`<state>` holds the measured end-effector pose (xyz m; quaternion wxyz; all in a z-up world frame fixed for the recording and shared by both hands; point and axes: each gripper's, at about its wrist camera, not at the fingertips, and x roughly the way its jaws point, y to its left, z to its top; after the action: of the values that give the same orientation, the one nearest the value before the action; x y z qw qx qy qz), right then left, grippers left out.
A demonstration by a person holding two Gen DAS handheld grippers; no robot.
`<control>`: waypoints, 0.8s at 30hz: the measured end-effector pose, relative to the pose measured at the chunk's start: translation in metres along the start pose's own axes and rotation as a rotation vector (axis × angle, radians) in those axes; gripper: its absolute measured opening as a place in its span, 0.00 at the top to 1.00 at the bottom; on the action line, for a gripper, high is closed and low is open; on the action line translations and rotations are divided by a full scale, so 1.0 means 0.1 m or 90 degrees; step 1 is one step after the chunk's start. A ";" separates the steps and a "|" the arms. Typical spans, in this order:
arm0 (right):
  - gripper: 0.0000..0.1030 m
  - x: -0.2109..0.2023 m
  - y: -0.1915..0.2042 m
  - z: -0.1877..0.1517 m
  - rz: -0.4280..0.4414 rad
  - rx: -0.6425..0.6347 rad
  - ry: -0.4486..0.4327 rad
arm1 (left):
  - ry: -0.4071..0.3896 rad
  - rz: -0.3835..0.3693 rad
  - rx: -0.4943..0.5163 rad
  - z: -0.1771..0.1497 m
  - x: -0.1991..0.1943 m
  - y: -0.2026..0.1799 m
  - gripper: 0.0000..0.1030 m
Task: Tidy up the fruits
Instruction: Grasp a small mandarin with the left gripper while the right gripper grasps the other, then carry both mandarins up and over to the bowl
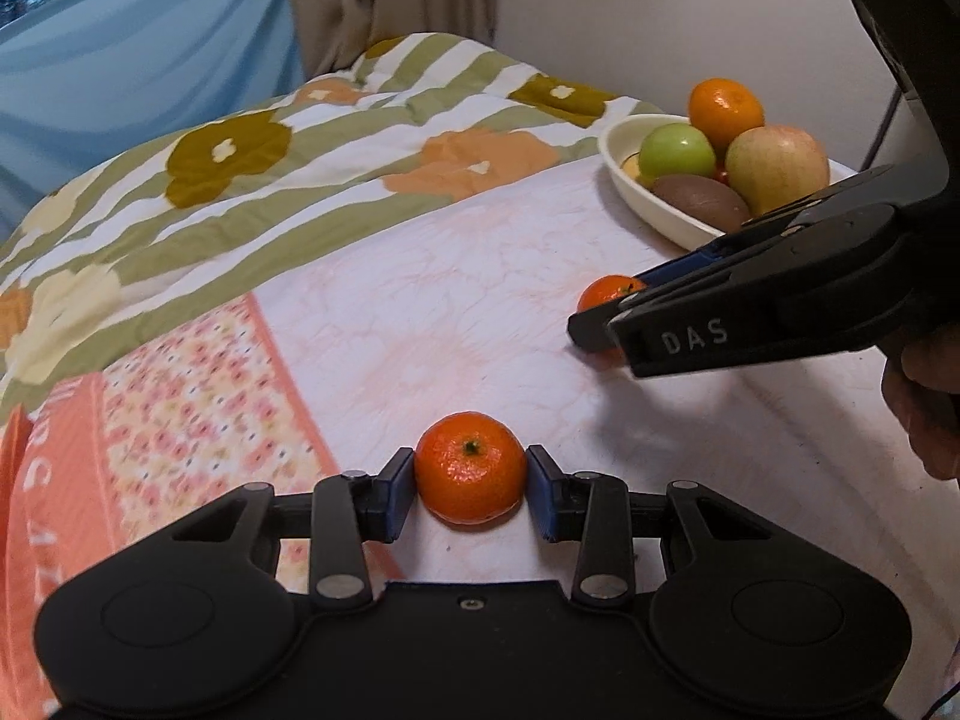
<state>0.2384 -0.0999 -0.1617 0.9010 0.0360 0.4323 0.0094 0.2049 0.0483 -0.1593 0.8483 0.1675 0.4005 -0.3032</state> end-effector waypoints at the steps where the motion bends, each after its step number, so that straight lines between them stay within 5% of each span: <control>1: 0.50 0.00 0.00 0.00 0.001 -0.002 0.000 | 0.002 0.004 -0.003 -0.01 -0.01 0.00 0.58; 24: 0.50 -1.28 -0.52 0.04 0.052 -0.018 -0.067 | -0.069 0.072 -0.092 0.44 -0.95 -0.59 0.58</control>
<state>0.1609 -0.1581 -0.0635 0.9217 0.0413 0.3825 0.0502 0.1454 0.0167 -0.0602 0.8942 0.1115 0.3651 -0.2339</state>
